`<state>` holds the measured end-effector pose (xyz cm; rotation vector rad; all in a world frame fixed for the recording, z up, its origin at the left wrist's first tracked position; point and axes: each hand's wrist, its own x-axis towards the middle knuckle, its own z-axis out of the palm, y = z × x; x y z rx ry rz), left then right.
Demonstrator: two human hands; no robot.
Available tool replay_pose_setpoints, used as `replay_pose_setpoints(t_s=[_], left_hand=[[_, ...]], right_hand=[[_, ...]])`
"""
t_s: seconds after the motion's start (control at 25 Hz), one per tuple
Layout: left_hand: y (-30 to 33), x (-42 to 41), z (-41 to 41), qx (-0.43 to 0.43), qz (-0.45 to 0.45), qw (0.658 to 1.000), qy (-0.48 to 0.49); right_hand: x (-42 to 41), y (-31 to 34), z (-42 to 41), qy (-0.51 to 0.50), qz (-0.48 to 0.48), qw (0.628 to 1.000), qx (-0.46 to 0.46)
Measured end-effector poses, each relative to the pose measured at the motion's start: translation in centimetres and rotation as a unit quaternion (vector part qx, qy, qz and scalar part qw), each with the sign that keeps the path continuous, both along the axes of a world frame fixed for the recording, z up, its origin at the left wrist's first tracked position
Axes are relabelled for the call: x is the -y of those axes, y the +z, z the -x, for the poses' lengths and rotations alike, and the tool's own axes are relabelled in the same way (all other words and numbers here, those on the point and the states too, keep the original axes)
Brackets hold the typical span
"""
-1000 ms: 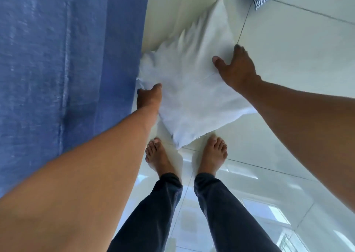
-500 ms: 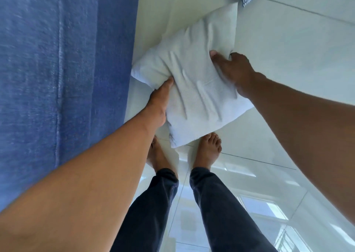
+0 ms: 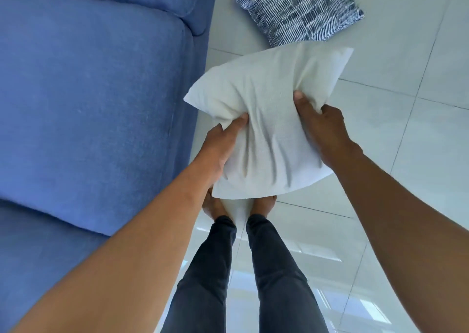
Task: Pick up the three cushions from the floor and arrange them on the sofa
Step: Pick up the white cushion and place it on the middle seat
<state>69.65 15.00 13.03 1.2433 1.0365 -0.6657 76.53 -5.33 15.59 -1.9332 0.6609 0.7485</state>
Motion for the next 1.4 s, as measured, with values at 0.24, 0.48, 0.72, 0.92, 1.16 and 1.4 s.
replay_pose_setpoints(t_s=[0.24,0.48,0.72,0.92,1.16,1.4], left_hand=[[13.1,-2.5,0.2,0.042,-0.047,0.997,0.033],[24.2,-5.4,1.2,0.125,-0.075,0.984,0.105],[30.4,-9.2,3.8,0.192,-0.082,0.955,0.212],[32.1,-14.7,6.6,0.217,-0.095,0.931,0.279],[33.5,-22.7,8.3,0.219,-0.104,0.909,0.339],[35.6,-31.2,8.4,0.224,-0.116,0.885,0.390]], right_hand=[[-2.5,12.5,-0.6,0.006,-0.049,0.998,0.031],[-4.2,22.3,-2.2,0.008,-0.115,0.987,0.108],[-8.2,27.3,-2.7,0.060,-0.145,0.977,0.144],[-14.8,29.8,-3.8,0.113,-0.157,0.972,0.133],[-25.0,31.1,-5.8,0.174,-0.152,0.965,0.124],[-36.6,34.0,-7.9,0.228,-0.198,0.948,0.105]])
